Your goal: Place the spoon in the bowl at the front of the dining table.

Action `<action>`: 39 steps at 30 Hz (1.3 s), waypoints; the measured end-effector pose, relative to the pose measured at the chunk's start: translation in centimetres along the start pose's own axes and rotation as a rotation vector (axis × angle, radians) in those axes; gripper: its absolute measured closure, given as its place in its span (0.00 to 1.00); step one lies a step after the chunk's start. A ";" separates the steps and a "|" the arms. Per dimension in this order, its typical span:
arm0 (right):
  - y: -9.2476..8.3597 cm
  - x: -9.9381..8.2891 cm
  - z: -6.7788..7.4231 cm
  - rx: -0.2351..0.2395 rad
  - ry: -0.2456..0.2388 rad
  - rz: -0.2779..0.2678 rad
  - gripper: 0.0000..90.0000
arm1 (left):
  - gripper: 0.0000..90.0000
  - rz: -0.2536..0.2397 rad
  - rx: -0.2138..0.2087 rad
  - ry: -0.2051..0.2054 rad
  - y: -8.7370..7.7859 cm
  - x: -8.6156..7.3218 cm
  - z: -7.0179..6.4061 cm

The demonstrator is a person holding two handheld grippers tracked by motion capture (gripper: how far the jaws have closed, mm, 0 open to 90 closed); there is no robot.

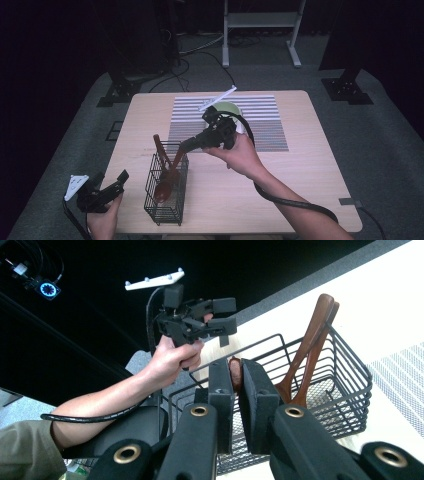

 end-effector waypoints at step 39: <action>-8.3 -2.2 -2.5 -0.027 0.114 -0.052 0.93 | 0.02 -0.001 0.005 0.007 0.0 -0.1 -0.1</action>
Point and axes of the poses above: each handheld gripper's, and its own axes: y roughly forward along the jaws, x roughly out of its top, z roughly to its left, the point moved 4 cm from there along y, roughly forward along the jaws, and after that the axes turned 2 degrees about -y, right-handed, at the moved point
